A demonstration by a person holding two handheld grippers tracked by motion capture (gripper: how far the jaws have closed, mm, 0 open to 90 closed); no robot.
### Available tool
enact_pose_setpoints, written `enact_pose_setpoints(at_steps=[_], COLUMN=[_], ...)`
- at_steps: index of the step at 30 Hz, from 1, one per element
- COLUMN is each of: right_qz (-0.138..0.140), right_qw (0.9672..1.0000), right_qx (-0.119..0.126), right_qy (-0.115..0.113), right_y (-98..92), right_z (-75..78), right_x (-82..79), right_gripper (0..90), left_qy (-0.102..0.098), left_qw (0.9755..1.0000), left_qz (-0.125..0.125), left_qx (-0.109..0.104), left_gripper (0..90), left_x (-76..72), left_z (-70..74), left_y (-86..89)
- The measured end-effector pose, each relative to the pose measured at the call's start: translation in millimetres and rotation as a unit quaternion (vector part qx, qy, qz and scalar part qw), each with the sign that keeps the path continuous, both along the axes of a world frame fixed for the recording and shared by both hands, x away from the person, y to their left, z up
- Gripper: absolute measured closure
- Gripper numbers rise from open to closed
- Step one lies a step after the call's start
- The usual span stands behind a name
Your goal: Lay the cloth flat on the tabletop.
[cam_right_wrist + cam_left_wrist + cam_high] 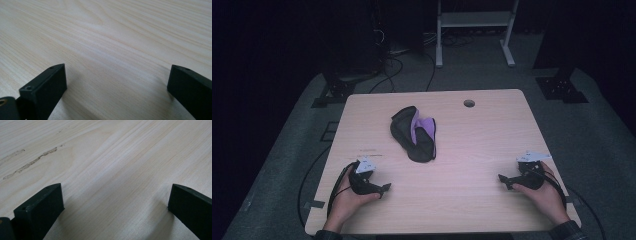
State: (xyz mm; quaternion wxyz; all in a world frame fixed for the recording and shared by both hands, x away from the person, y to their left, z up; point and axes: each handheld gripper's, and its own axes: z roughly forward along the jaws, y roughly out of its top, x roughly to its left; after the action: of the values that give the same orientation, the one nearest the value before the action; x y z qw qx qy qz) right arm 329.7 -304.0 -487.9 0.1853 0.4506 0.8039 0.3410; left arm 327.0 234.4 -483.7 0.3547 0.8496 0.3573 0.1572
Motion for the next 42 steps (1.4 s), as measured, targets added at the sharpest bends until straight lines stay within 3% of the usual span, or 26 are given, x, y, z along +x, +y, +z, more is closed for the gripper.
enact_pose_setpoints(at_steps=[5,10,16,23,32,42], right_qz=[0.0,0.0,0.0,0.0,0.0,-0.004], right_qw=[1.0,1.0,1.0,1.0,1.0,1.0], right_qx=[0.0,0.0,0.0,0.001,-0.001,0.001], right_qy=[0.0,0.0,0.0,0.0,-0.001,0.0], right_y=[-0.1,-0.3,-0.4,-0.5,-1.3,-2.3], right_z=[0.0,0.0,0.0,0.0,-0.1,-0.1], right_x=[-0.1,-0.3,-0.3,0.1,-0.9,-1.8], right_gripper=[1.5,1.5,1.5,1.5,1.5,1.5], left_qy=[-0.002,-0.009,-0.007,-0.009,-0.028,-0.036], left_qw=[1.0,0.9998,0.9999,0.9997,0.999,0.9984], left_qz=[0.006,0.016,0.005,-0.008,-0.013,-0.023], left_qx=[-0.002,-0.008,-0.009,-0.02,-0.032,-0.038], left_gripper=[0.2,6.8,25.0,35.1,35.6,34.3], left_x=[-0.2,-1.6,0.7,4.8,20.5,38.8], left_z=[0.3,1.3,6.2,13.6,27.7,34.8], left_y=[0.7,2.6,1.9,-0.7,-13.5,-32.8])
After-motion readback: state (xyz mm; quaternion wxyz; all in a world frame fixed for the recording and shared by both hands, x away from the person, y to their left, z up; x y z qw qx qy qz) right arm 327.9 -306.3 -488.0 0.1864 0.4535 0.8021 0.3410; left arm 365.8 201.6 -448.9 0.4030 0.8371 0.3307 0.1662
